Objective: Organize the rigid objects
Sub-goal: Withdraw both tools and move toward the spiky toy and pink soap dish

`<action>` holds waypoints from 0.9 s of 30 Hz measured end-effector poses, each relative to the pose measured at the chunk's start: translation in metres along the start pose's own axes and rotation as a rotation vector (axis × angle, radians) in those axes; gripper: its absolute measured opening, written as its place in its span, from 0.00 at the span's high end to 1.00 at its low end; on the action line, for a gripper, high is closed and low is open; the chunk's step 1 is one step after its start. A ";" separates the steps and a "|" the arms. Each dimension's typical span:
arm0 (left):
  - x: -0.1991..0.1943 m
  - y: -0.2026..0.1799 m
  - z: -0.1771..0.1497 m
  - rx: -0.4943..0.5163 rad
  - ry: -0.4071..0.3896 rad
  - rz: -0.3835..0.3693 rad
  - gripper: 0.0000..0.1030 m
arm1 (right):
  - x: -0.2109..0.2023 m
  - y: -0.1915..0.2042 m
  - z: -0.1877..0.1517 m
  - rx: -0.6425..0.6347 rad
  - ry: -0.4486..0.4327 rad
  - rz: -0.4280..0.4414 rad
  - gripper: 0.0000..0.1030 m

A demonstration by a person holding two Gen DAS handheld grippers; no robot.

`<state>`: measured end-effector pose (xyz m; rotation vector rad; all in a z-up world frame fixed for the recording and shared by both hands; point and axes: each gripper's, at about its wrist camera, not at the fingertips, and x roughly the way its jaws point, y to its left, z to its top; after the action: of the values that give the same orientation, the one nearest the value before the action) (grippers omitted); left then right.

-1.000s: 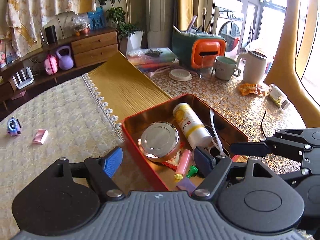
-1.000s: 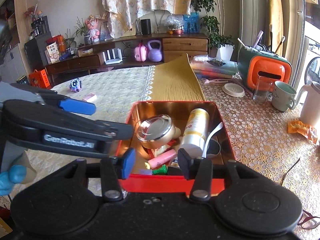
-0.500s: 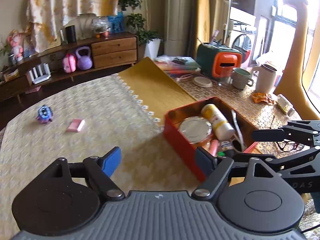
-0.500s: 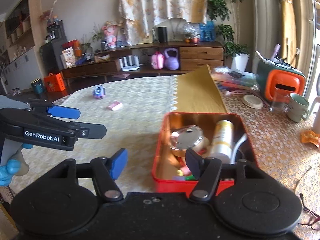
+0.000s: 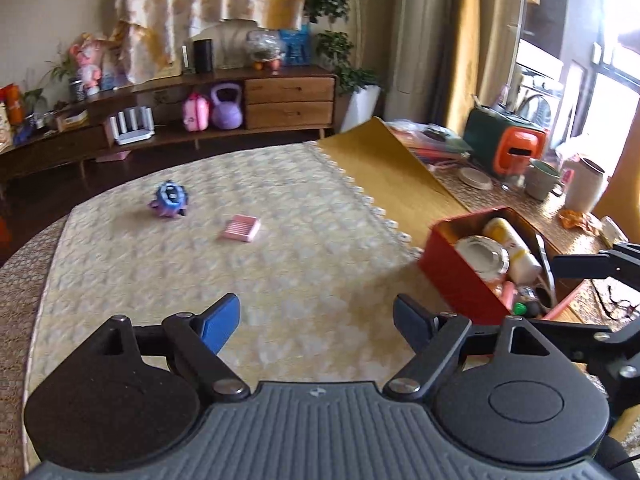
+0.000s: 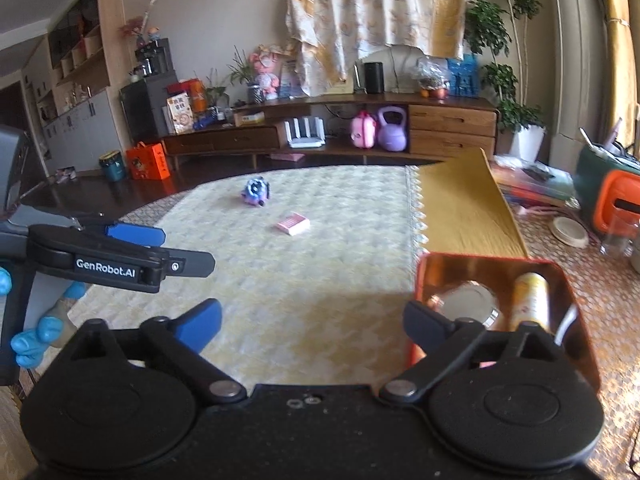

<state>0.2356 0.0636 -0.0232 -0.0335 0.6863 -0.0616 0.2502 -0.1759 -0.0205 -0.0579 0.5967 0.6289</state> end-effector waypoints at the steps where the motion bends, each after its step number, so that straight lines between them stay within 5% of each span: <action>1: 0.000 0.005 0.000 -0.003 -0.005 0.010 0.19 | 0.003 0.003 0.001 -0.002 -0.010 0.005 0.00; 19: 0.056 0.096 0.060 -0.050 -0.059 0.170 0.18 | 0.101 0.026 0.050 -0.072 0.044 0.060 0.00; 27: 0.118 0.119 0.078 0.051 -0.085 0.250 0.18 | 0.166 0.019 0.071 -0.070 0.094 0.093 0.00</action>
<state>0.3814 0.1747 -0.0436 0.0985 0.5990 0.1614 0.3829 -0.0557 -0.0492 -0.1266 0.6705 0.7405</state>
